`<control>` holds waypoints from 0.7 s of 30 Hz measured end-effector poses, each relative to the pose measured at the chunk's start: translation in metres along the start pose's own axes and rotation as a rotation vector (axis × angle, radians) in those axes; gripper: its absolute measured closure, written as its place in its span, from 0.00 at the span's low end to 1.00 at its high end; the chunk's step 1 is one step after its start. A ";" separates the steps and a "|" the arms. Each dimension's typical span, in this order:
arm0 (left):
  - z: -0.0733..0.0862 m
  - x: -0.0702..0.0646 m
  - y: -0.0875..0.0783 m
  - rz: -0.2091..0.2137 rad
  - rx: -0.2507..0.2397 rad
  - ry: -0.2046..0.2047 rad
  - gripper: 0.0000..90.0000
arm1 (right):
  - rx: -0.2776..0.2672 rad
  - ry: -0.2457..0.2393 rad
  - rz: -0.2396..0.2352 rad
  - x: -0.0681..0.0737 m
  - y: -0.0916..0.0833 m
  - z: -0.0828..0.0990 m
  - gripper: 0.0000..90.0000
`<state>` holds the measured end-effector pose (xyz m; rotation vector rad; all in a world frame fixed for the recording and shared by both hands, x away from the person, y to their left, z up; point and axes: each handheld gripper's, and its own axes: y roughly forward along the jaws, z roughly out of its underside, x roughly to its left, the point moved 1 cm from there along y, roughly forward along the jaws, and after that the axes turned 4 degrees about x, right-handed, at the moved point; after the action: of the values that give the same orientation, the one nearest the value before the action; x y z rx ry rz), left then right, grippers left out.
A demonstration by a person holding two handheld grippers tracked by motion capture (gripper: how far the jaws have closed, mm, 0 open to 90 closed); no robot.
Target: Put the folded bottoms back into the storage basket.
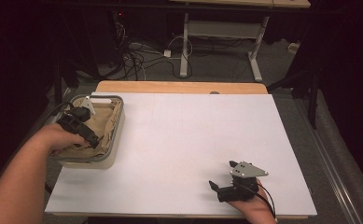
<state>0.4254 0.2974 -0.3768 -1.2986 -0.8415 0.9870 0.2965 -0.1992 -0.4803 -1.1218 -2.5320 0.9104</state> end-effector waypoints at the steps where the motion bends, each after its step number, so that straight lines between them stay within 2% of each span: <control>1: 0.001 -0.001 -0.004 0.002 -0.002 -0.001 0.00 | 0.001 0.000 0.000 0.000 0.000 0.000 0.00; 11: 0.002 -0.021 -0.033 0.006 -0.036 0.014 0.00 | 0.000 0.007 0.006 -0.001 0.002 0.001 0.00; 16: -0.005 -0.040 -0.042 0.004 -0.053 0.049 0.00 | 0.004 0.015 0.005 -0.002 0.003 0.003 0.00; 21: -0.016 -0.063 -0.043 0.001 -0.057 0.093 0.00 | 0.006 0.023 0.007 -0.003 0.004 0.003 0.00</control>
<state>0.4220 0.2329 -0.3336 -1.3828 -0.8026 0.9018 0.2995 -0.2013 -0.4850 -1.1331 -2.5071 0.9004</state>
